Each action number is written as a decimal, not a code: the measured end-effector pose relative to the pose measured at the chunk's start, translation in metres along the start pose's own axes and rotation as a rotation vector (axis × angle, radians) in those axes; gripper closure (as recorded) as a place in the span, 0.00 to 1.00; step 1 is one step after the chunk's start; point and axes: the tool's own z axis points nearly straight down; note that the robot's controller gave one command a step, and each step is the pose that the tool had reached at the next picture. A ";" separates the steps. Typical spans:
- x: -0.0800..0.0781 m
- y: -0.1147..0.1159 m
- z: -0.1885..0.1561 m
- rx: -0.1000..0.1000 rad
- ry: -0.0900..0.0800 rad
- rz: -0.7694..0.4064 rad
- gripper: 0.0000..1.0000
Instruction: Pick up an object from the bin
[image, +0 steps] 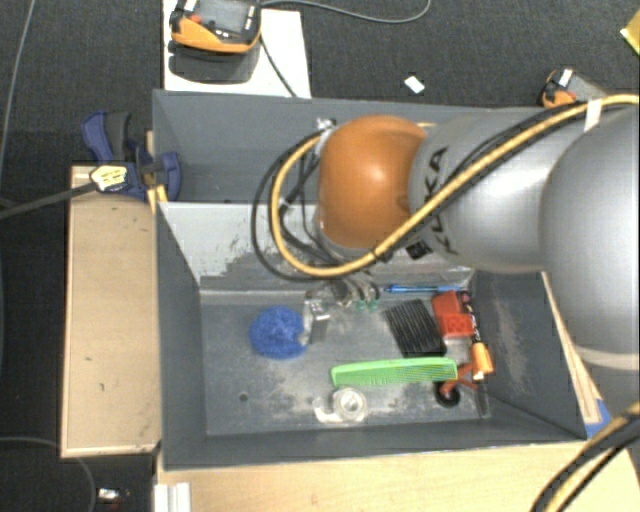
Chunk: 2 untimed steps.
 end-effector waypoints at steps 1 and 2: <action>0.002 0.012 0.025 0.000 0.005 0.296 0.00; -0.004 0.005 0.055 -0.001 -0.001 0.218 0.00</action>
Offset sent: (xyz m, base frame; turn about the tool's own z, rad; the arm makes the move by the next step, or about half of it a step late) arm 0.0101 -0.0029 -0.0801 -0.0525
